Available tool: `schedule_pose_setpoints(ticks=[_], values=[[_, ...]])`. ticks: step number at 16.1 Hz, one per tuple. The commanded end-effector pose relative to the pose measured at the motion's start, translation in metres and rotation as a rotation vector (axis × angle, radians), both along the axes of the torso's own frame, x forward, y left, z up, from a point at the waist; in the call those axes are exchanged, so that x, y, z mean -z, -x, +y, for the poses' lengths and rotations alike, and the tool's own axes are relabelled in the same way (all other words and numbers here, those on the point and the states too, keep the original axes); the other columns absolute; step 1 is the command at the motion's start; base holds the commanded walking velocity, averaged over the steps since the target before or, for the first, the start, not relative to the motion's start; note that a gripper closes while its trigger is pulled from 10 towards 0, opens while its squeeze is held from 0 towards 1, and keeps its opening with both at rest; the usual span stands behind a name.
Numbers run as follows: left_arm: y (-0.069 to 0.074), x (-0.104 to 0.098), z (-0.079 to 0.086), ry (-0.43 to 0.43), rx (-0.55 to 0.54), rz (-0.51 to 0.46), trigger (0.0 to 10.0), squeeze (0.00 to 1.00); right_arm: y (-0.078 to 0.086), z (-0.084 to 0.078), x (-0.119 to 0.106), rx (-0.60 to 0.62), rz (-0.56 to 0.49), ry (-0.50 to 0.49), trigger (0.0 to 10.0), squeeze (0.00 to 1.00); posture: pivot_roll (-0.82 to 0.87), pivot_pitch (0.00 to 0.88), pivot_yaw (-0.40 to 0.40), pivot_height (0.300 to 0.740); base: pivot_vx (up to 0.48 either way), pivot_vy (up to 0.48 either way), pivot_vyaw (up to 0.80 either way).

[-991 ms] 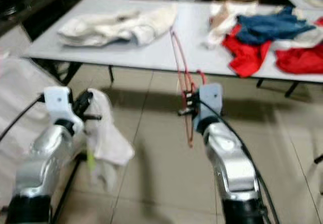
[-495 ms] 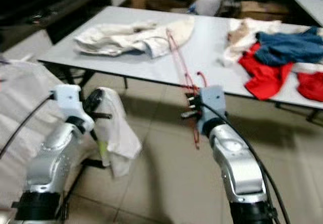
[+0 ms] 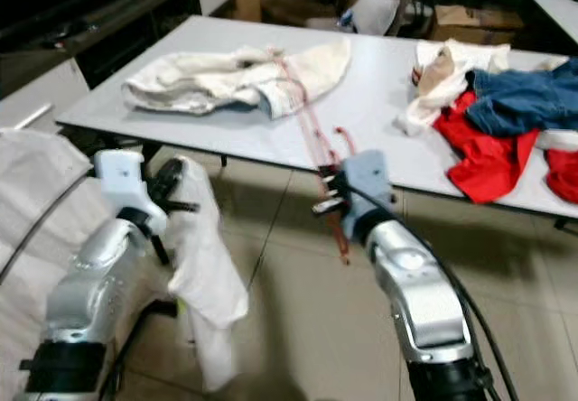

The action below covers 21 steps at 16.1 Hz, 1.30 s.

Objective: Hang hanger

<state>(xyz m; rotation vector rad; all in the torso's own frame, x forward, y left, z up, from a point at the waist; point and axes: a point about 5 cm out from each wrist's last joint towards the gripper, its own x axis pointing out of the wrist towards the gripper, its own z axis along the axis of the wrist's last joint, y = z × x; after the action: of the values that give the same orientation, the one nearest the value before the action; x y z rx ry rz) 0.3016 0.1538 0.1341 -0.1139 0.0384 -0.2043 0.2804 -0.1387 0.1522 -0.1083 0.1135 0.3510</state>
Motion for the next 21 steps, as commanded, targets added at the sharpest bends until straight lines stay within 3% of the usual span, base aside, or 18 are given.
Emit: schedule_pose_setpoints(ticks=[1,4,10,11,15,16,19,21], values=[[0.0,-0.008,0.012,-0.019,-0.032,-0.031,10.0,0.0,0.0,0.01,-0.005,-0.054,-0.016,-0.012,10.0,0.0,-0.07,0.0,0.026,0.74,0.356,0.0,-0.8],[0.0,-0.009,0.013,-0.019,-0.035,-0.036,10.0,0.0,0.0,0.011,-0.007,-0.078,-0.027,0.013,10.0,0.0,-0.07,0.0,0.025,0.74,0.356,0.0,-0.8],[-0.004,-0.014,0.014,-0.035,-0.024,-0.051,10.0,0.0,0.002,0.007,-0.012,-0.166,-0.048,0.08,10.0,0.0,-0.07,0.0,0.034,0.74,0.359,0.0,0.0],[-0.009,-0.023,0.014,-0.058,0.001,-0.073,10.0,0.0,0.007,-0.002,-0.019,-0.248,-0.052,0.144,10.0,0.0,-0.06,0.0,0.037,0.74,0.356,0.0,0.0],[-0.023,-0.044,0.013,-0.083,0.059,-0.118,10.0,0.0,0.019,-0.032,-0.037,-0.362,-0.059,0.268,10.0,0.0,-0.07,0.0,0.051,0.74,0.355,0.0,0.0],[-0.032,-0.054,0.014,-0.112,0.077,-0.128,10.0,0.0,0.03,-0.046,-0.052,-0.456,-0.053,0.31,10.0,0.0,-0.07,0.0,0.056,0.74,0.352,0.0,0.0],[-0.044,-0.066,0.014,-0.138,0.098,-0.143,10.0,0.0,0.043,-0.059,-0.066,-0.554,-0.036,0.382,10.0,0.0,-0.08,0.0,0.067,0.74,0.354,0.0,0.0],[-0.055,-0.088,0.011,-0.131,0.122,-0.186,10.0,0.0,0.057,-0.067,-0.078,-0.656,-0.01,0.434,10.0,0.0,-0.09,0.0,0.073,0.74,0.341,0.0,0.0]])
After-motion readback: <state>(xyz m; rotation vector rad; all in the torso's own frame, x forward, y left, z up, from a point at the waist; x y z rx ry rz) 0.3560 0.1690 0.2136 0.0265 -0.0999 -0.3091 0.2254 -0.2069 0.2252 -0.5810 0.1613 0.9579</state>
